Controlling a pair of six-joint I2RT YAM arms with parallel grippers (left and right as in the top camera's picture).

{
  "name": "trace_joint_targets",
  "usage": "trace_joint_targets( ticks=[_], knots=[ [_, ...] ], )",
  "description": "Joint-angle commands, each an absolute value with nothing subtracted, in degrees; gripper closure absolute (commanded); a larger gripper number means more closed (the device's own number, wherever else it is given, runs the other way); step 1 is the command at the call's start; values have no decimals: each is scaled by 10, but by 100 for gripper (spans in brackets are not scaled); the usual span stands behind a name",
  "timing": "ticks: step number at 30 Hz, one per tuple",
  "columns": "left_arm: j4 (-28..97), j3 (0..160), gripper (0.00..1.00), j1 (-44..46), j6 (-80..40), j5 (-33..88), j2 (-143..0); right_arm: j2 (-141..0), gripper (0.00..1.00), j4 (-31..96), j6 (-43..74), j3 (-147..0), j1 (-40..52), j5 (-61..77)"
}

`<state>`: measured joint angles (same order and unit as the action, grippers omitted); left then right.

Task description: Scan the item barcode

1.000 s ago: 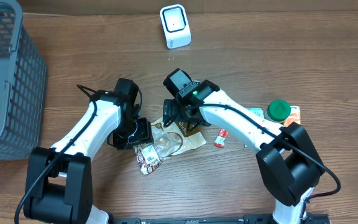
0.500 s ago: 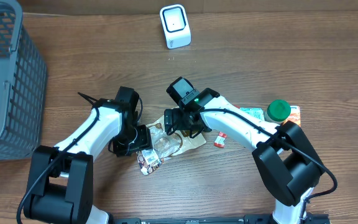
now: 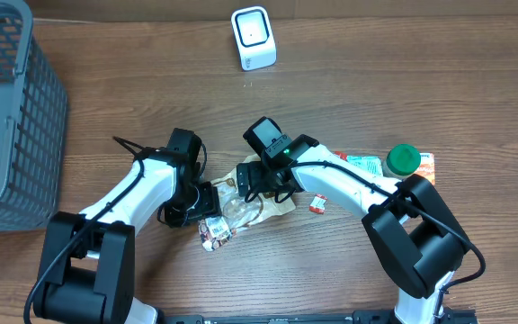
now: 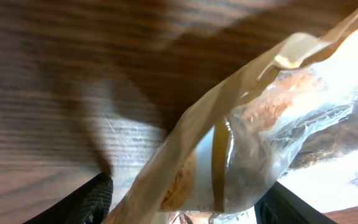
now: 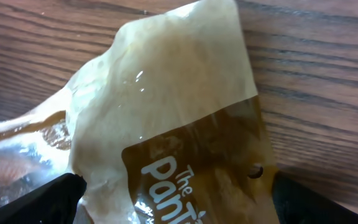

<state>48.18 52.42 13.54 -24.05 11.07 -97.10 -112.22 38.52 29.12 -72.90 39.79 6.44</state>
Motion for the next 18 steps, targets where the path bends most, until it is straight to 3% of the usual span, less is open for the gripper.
trace_joint_targets(
  ticks=[1,18],
  knots=[
    [463,510,35,139,-249,49,-972,-1113,0,383,280,-721,399,119],
    [432,510,36,139,-249,49,-972,-1113,3,369,363,-719,402,184]
  ],
)
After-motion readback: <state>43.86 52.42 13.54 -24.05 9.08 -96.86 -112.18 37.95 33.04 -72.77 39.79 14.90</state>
